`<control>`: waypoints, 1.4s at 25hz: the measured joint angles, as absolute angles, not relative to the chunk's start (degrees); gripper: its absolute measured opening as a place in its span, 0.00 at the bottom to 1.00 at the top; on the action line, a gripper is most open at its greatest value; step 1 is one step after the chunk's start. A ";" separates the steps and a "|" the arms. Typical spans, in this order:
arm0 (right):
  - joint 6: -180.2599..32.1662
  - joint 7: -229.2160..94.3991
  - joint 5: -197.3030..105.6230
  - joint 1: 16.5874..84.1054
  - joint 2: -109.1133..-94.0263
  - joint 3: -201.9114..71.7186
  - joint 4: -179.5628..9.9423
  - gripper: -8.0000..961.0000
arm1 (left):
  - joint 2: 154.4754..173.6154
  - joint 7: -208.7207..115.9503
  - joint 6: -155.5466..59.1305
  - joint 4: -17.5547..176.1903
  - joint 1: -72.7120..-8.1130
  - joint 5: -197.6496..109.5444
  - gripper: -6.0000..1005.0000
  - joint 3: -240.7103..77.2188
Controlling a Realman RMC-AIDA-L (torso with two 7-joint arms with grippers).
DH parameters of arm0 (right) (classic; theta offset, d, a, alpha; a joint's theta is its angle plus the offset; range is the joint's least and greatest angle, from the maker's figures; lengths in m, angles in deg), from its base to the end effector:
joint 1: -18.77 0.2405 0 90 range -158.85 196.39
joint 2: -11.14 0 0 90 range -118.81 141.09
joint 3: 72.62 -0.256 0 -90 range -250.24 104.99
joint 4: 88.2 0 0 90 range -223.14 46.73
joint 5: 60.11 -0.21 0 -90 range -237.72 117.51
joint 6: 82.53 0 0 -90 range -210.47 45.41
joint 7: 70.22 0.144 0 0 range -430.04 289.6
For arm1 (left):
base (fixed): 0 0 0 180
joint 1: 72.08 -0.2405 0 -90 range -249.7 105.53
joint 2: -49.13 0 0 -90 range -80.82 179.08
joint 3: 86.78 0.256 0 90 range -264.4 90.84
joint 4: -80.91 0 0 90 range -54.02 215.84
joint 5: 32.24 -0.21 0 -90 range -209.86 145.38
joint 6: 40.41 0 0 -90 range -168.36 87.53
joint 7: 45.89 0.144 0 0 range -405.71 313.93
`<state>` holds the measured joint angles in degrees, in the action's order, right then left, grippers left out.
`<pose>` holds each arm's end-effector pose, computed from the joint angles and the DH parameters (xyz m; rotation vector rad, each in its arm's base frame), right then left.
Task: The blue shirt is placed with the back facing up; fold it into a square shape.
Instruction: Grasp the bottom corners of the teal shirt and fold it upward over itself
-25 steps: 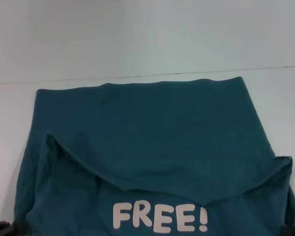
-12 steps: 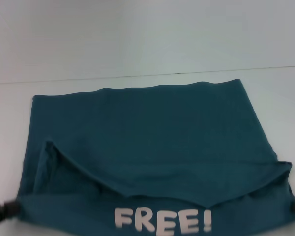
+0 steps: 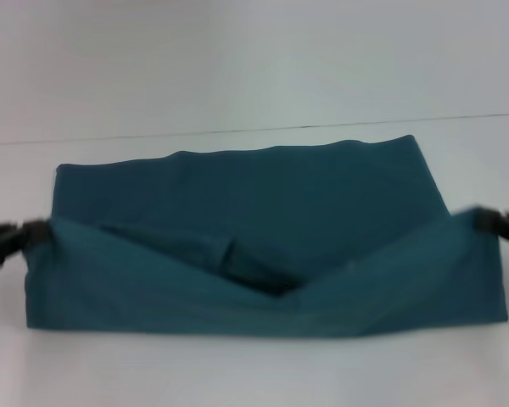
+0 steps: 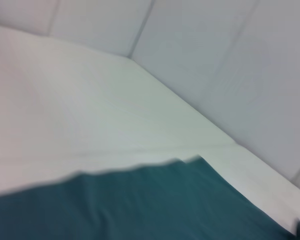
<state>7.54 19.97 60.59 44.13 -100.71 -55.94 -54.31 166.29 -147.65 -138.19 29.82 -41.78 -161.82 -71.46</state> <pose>0.3436 0.3119 0.0819 -2.2755 1.0881 0.7839 -0.3005 0.3263 0.0891 -2.4046 -1.0947 -0.6849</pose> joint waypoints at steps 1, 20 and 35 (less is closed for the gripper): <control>5.53 19.99 60.56 45.31 -100.95 -56.01 -54.47 0.16 | 166.02 -147.69 -135.50 31.36 -40.50 -161.75 0.01 -71.45; -37.30 11.93 58.61 60.41 -106.98 -54.82 -62.28 0.17 | 167.11 -143.48 -92.09 49.10 -26.25 -160.14 0.01 -68.18; -38.54 4.05 47.04 61.93 -106.86 -54.09 -62.60 0.19 | 168.30 -142.40 -88.69 45.78 -24.17 -156.14 0.01 -67.06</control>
<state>-38.54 4.05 47.04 61.93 -106.86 -54.09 -62.60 168.30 -142.40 -88.69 45.78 -24.17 -156.14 -67.06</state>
